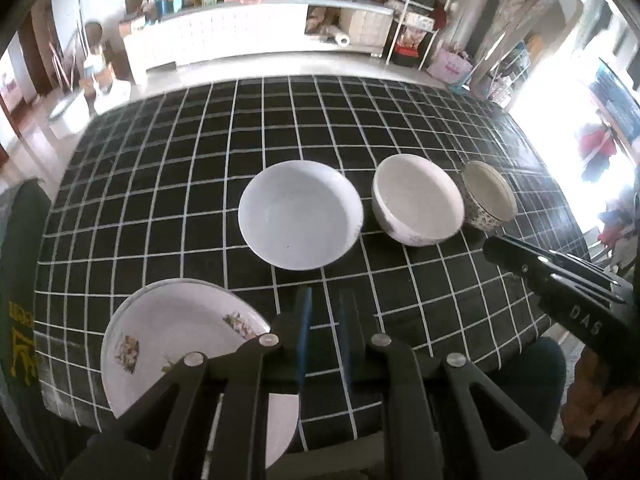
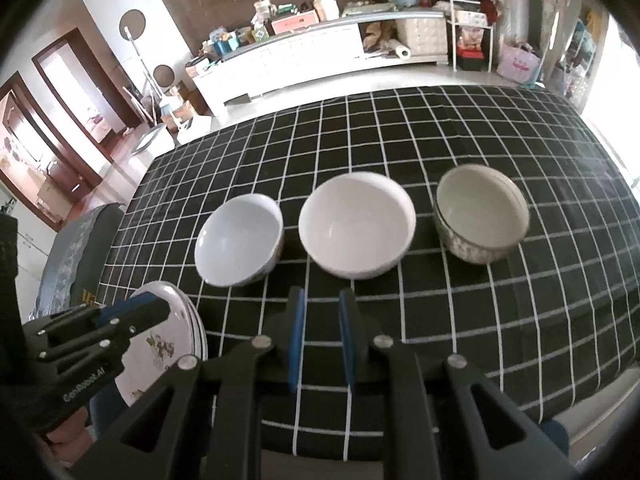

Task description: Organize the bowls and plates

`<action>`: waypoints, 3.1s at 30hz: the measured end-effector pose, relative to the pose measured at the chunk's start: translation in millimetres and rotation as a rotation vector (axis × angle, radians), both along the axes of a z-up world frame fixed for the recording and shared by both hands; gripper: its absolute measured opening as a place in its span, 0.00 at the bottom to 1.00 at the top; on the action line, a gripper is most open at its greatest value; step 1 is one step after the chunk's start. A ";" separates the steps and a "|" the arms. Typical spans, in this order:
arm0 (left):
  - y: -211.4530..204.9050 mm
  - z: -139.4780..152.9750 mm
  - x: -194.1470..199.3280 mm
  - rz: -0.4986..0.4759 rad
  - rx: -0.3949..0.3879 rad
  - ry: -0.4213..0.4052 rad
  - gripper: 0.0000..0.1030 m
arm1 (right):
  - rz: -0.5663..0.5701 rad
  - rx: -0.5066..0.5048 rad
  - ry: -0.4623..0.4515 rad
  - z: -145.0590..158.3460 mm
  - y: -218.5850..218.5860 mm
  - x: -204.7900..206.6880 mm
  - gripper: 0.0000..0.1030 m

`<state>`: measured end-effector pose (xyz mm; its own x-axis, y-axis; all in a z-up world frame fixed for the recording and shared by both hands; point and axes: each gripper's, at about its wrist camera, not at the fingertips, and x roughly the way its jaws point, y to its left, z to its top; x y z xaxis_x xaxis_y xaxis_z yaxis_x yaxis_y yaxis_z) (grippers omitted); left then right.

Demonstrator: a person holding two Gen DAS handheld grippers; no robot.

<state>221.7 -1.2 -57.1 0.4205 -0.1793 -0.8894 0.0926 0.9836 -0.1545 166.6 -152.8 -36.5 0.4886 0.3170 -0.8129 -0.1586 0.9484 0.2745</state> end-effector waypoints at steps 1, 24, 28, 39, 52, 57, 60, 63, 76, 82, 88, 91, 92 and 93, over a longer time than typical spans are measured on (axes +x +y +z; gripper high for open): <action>2.1 -3.3 7.1 0.008 -0.003 0.026 0.13 | 0.005 0.007 0.017 -1.8 0.7 8.8 0.21; 67.2 -54.1 115.2 0.114 -0.119 0.208 0.19 | 0.128 0.137 0.329 -64.8 53.6 119.8 0.21; 68.8 -65.5 117.6 0.108 -0.115 0.210 0.19 | 0.127 0.111 0.312 -65.6 55.5 119.5 0.20; 65.5 -71.2 105.3 0.096 -0.088 0.196 0.10 | 0.127 0.055 0.294 -71.2 60.4 111.9 0.12; 30.0 -68.2 58.1 0.019 -0.032 0.207 0.10 | 0.096 0.026 0.282 -68.9 20.0 59.5 0.12; 12.0 -65.2 39.2 -0.012 -0.035 0.204 0.10 | 0.063 0.045 0.291 -69.8 -1.1 40.7 0.12; -1.3 -63.2 28.6 -0.029 -0.025 0.199 0.10 | 0.047 0.051 0.291 -71.4 -12.0 27.3 0.12; -10.3 -62.3 16.2 -0.042 -0.018 0.195 0.10 | 0.035 0.058 0.289 -72.7 -20.8 14.4 0.12; -18.5 -72.0 -23.3 -0.049 -0.024 0.222 0.10 | 0.020 0.053 0.294 -68.8 -33.6 -14.2 0.12; -19.0 -74.0 -32.1 -0.046 -0.026 0.229 0.10 | 0.018 0.069 0.300 -68.8 -38.4 -23.7 0.12; -18.0 -74.7 -36.6 -0.044 -0.026 0.230 0.10 | 0.007 0.094 0.307 -70.5 -39.4 -28.7 0.12; -16.1 -73.1 -37.0 -0.042 -0.027 0.227 0.10 | 0.002 0.076 0.297 -69.5 -39.7 -30.0 0.12; -15.5 -70.8 -36.7 -0.040 -0.025 0.219 0.10 | 0.000 0.073 0.293 -68.3 -40.7 -30.0 0.12; -13.4 -67.9 -36.7 -0.039 -0.025 0.215 0.10 | -0.003 0.075 0.289 -66.5 -41.8 -29.2 0.12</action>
<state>185.1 -14.6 -125.1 0.2141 -0.2152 -0.9528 0.0926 0.9755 -0.1995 137.4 -194.6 -103.0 0.2409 0.3803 -0.8929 -0.0610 0.9241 0.3771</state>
